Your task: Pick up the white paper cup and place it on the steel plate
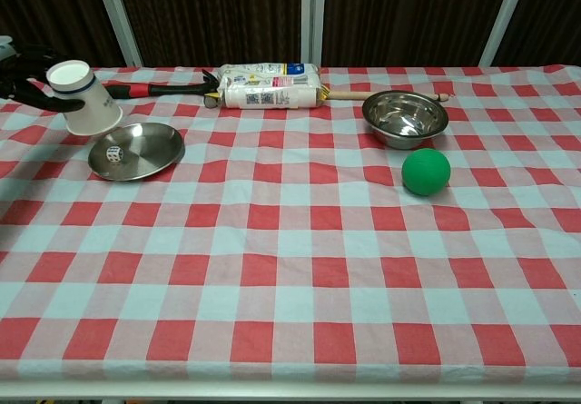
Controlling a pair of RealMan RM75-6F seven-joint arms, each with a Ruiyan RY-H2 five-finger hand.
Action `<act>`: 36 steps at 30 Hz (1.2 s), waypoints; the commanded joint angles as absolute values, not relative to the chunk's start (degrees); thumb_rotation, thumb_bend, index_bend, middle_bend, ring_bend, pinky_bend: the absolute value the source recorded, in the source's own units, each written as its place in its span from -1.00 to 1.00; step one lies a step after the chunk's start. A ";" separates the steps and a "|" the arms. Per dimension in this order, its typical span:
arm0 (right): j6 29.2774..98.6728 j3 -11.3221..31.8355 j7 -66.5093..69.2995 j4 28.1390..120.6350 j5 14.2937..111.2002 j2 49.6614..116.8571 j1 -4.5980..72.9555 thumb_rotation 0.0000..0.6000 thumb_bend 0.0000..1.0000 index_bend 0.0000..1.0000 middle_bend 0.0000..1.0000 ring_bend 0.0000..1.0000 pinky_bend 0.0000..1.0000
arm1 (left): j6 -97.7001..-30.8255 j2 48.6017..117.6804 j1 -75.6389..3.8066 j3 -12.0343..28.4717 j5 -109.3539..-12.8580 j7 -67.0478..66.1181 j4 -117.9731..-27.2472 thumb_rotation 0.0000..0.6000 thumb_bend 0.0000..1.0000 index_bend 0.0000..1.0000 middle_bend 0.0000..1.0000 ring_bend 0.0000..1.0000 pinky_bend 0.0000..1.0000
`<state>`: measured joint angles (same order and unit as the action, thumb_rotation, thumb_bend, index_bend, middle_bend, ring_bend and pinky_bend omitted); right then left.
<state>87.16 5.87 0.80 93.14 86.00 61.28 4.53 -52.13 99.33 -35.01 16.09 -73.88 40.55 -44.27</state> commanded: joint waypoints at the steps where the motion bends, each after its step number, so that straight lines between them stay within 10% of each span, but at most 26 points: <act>1: 87.09 5.85 1.04 92.97 85.93 61.30 4.52 1.00 -0.87 -0.54 -0.44 -0.62 -0.38 | -52.48 97.25 -35.81 14.28 -75.90 38.06 -49.10 1.00 -0.40 -0.05 -0.04 -0.29 -0.10; 36: 86.64 5.68 2.58 91.89 85.85 61.40 4.62 1.00 -0.86 -0.54 -0.44 -0.62 -0.38 | -45.84 102.47 -37.90 14.55 -71.20 37.29 -41.93 1.00 -0.45 -0.13 -0.14 -0.44 -0.37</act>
<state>86.63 5.70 2.57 91.90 85.84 61.39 4.63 -46.51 102.08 -37.89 13.98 -72.05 37.32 -42.88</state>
